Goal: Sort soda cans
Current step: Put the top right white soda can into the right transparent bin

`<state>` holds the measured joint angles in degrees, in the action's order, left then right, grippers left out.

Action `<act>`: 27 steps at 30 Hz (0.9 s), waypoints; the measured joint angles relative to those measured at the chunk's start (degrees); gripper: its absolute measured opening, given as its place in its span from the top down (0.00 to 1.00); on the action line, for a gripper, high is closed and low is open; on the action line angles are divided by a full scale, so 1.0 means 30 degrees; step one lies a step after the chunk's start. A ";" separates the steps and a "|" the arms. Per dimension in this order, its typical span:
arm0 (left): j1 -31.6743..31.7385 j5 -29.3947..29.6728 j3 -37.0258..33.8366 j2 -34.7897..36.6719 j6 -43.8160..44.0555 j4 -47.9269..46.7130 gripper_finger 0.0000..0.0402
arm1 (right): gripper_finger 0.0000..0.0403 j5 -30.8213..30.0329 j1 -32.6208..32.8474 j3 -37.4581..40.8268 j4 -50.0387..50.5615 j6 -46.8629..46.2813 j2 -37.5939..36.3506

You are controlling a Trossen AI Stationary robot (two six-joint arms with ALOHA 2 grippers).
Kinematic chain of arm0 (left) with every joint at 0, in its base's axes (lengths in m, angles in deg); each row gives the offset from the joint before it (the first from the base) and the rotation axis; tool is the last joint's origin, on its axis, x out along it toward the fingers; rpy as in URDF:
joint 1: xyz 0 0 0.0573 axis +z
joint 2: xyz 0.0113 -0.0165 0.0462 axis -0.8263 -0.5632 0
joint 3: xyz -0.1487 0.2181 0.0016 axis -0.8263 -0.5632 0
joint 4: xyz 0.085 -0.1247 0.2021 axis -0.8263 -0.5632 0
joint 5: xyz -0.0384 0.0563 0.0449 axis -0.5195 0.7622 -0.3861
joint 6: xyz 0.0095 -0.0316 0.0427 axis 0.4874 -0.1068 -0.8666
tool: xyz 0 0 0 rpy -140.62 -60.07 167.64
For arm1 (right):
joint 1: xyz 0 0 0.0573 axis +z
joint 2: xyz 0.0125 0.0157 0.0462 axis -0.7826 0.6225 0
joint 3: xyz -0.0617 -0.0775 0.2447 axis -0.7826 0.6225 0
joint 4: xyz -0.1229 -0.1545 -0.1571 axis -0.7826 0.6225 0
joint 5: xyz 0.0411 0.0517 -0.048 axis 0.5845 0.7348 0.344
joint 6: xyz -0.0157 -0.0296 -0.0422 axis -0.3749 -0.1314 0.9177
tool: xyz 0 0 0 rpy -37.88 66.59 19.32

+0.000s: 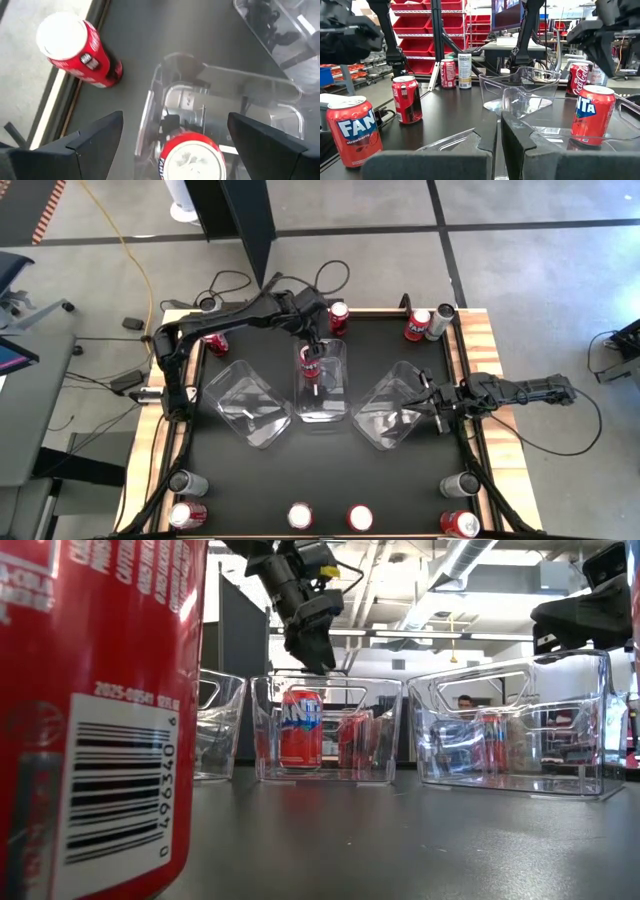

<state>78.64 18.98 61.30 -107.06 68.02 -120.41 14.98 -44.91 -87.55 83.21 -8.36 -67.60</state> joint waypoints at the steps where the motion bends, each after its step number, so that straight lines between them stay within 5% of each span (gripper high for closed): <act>1: 0.0000 0.0007 0.0208 0.0002 -0.0041 -0.0072 0.12 | 0.89 0.0000 -0.0001 0.0007 0.0005 0.0000 0.0000; 10: -0.0042 0.0324 0.2678 0.0336 -0.0254 -0.1600 0.12 | 0.89 0.0000 0.0000 0.0007 0.0000 0.0000 0.0000; 19: -0.0073 0.0675 0.2881 0.3347 -0.0306 -0.0606 0.17 | 0.89 -0.0034 0.0000 -0.0121 -0.2362 -0.0153 -0.0015; 27: -0.0819 0.1668 0.1260 0.6522 0.0054 0.0384 0.20 | 0.85 -0.5077 -0.0029 -0.2744 -0.1788 0.2153 0.0006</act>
<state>76.18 23.98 65.08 -87.50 68.18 -119.26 -0.25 -44.99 -95.78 77.85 -1.90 -67.58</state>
